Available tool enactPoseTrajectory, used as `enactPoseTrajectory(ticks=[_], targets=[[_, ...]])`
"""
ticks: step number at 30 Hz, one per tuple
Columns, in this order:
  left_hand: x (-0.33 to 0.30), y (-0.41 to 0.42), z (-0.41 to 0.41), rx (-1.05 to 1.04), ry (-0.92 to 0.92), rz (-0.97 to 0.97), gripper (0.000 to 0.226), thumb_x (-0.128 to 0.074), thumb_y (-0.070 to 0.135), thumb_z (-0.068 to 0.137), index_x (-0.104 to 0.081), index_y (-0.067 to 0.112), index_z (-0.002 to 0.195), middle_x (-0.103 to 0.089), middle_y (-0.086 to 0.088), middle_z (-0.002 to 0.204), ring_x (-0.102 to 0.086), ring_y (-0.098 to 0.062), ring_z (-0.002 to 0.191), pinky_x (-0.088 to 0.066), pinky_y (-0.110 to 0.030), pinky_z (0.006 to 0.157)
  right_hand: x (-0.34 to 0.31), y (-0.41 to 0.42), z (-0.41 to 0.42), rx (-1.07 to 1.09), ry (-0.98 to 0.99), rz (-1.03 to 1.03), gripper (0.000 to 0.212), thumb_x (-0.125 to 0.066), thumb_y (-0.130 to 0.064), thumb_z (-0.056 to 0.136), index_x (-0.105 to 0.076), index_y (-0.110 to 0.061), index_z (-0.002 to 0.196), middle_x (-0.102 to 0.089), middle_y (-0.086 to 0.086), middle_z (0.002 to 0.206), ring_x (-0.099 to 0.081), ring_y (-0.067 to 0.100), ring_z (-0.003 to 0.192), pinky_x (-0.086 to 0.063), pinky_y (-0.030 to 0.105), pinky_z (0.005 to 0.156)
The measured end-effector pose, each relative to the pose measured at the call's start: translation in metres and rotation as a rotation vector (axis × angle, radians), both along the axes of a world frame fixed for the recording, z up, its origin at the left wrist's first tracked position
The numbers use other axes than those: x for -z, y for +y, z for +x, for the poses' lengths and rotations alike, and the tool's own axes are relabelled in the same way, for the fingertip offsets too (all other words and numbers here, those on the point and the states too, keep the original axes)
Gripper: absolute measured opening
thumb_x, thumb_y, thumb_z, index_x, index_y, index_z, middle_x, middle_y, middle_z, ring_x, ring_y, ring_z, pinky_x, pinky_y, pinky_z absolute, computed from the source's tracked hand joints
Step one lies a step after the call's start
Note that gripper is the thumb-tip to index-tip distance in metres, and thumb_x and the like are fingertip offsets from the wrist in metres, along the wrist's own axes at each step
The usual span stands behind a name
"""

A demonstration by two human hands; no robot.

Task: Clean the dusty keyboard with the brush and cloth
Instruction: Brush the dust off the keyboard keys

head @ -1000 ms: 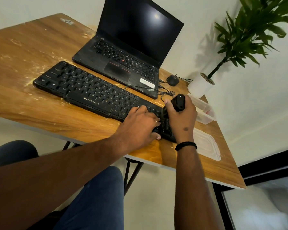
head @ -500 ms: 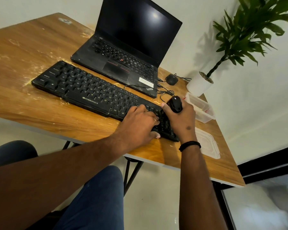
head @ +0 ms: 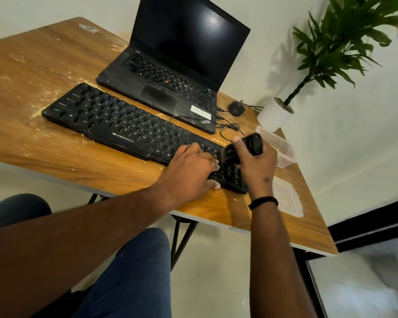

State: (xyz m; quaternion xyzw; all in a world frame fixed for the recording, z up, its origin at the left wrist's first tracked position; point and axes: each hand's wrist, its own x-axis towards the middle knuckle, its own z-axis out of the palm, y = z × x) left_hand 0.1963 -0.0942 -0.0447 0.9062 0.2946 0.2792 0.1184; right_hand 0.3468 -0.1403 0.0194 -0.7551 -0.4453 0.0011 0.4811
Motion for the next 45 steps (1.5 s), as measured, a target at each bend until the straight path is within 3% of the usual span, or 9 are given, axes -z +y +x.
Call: enactPoseTrajectory(ticks=[3,8,14,17,22,28,32,39,45], targets=[[0.000,0.000,0.000,-0.004,0.000,0.000,0.055,-0.056,0.061,0.092,-0.063,0.028,0.135,-0.060,0.013,0.137,-0.041,-0.015,0.119,-0.032,-0.037,0.103,0.002,-0.001,0.005,0.007,-0.101,-0.082,0.033,-0.075,-0.037,0.087,-0.065,-0.006,0.081,-0.064,0.005,0.074,-0.056,0.015,0.071,-0.041,0.023,0.058],[0.002,0.001,0.000,-0.007,-0.003,-0.005,0.055,-0.056,0.062,0.092,-0.064,0.028,0.134,-0.060,0.013,0.136,-0.040,-0.013,0.118,-0.032,-0.036,0.103,-0.003,-0.002,0.024,0.115,-0.065,-0.129,0.028,-0.075,-0.039,0.086,-0.070,-0.011,0.088,-0.067,0.000,0.079,-0.062,0.021,0.081,-0.043,0.028,0.071],[0.002,0.001,0.001,-0.011,-0.003,-0.007,0.056,-0.056,0.063,0.091,-0.063,0.028,0.135,-0.060,0.014,0.136,-0.040,-0.014,0.119,-0.032,-0.037,0.103,-0.005,0.005,0.008,0.189,-0.296,-0.200,0.024,-0.072,-0.036,0.088,-0.069,-0.012,0.094,-0.070,0.005,0.085,-0.061,0.026,0.082,-0.041,0.028,0.070],[0.002,0.001,0.002,-0.009,-0.005,-0.005,0.055,-0.057,0.063,0.090,-0.063,0.029,0.134,-0.060,0.013,0.136,-0.040,-0.014,0.118,-0.032,-0.037,0.102,-0.006,0.002,-0.003,0.015,-0.225,-0.307,0.019,-0.078,-0.033,0.085,-0.065,-0.019,0.084,-0.064,-0.003,0.077,-0.057,0.022,0.075,-0.041,0.030,0.067],[0.000,0.000,0.000,-0.012,-0.003,0.006,0.051,-0.058,0.061,0.091,-0.066,0.030,0.130,-0.062,0.013,0.131,-0.041,-0.016,0.114,-0.034,-0.037,0.100,-0.011,0.008,-0.017,-0.200,0.179,-0.144,0.024,-0.079,-0.030,0.085,-0.068,-0.010,0.093,-0.069,0.004,0.078,-0.062,0.010,0.066,-0.051,0.027,0.058],[0.000,0.001,-0.001,-0.007,-0.002,-0.007,0.056,-0.056,0.062,0.092,-0.062,0.028,0.136,-0.059,0.012,0.138,-0.040,-0.015,0.120,-0.032,-0.038,0.104,-0.005,-0.004,0.006,0.159,-0.031,-0.116,0.018,-0.073,-0.036,0.086,-0.064,-0.022,0.080,-0.066,-0.004,0.077,-0.064,0.019,0.080,-0.052,0.032,0.077],[0.001,0.001,0.001,0.000,0.000,-0.007,0.056,-0.056,0.063,0.092,-0.062,0.028,0.135,-0.058,0.013,0.139,-0.040,-0.015,0.121,-0.032,-0.037,0.103,-0.005,-0.014,0.006,0.248,-0.173,-0.157,0.020,-0.069,-0.032,0.089,-0.066,-0.014,0.082,-0.064,0.002,0.076,-0.062,0.024,0.077,-0.041,0.027,0.070],[0.000,0.000,0.001,-0.013,0.015,0.003,0.054,-0.055,0.064,0.091,-0.065,0.029,0.131,-0.061,0.012,0.134,-0.041,-0.016,0.118,-0.034,-0.038,0.102,-0.001,-0.009,-0.019,-0.019,0.194,-0.011,0.015,-0.076,-0.028,0.087,-0.064,-0.023,0.079,-0.066,-0.008,0.073,-0.066,0.001,0.068,-0.055,0.023,0.064],[0.000,0.001,0.000,-0.006,-0.005,-0.011,0.055,-0.056,0.062,0.091,-0.063,0.028,0.134,-0.059,0.012,0.136,-0.040,-0.014,0.119,-0.032,-0.037,0.103,-0.009,-0.017,-0.010,0.159,-0.145,-0.146,0.020,-0.073,-0.035,0.089,-0.066,-0.017,0.090,-0.061,-0.003,0.079,-0.059,0.017,0.078,-0.047,0.025,0.071]])
